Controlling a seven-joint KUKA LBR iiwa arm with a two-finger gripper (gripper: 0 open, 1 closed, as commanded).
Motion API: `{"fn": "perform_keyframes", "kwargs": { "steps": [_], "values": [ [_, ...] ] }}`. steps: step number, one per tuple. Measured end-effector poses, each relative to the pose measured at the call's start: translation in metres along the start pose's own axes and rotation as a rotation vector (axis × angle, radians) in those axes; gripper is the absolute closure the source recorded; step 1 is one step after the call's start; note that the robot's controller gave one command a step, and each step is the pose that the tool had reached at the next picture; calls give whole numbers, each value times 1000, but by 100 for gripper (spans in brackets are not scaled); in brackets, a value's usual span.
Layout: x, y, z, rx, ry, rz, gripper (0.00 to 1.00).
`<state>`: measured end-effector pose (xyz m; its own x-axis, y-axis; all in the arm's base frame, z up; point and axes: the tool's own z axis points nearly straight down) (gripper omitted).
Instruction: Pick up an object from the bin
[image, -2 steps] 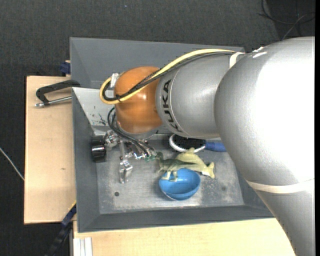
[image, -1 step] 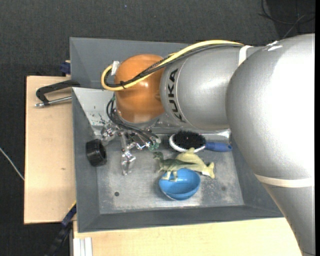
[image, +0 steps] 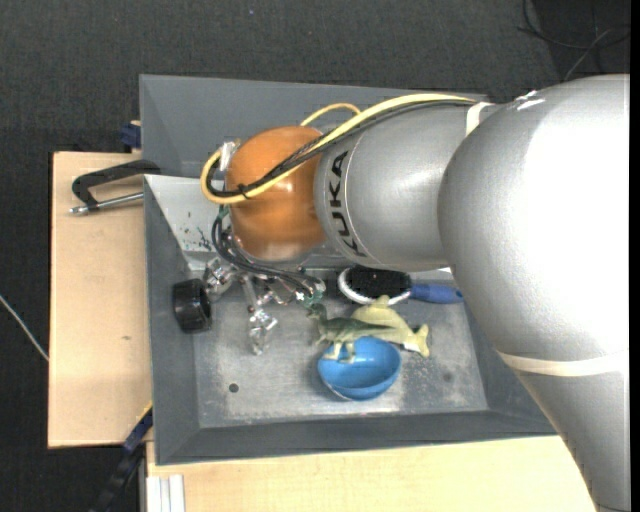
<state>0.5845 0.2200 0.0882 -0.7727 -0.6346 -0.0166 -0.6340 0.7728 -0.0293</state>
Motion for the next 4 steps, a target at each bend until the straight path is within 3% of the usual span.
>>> {"fn": "perform_keyframes", "kwargs": {
  "steps": [1,2,3,4],
  "values": [
    [35,35,-49,-29,14,80,0],
    [48,55,7,-10,-26,88,0],
    [82,31,-8,-17,-18,-271,0],
    [83,43,-34,-30,3,-323,0]
  ]
}}
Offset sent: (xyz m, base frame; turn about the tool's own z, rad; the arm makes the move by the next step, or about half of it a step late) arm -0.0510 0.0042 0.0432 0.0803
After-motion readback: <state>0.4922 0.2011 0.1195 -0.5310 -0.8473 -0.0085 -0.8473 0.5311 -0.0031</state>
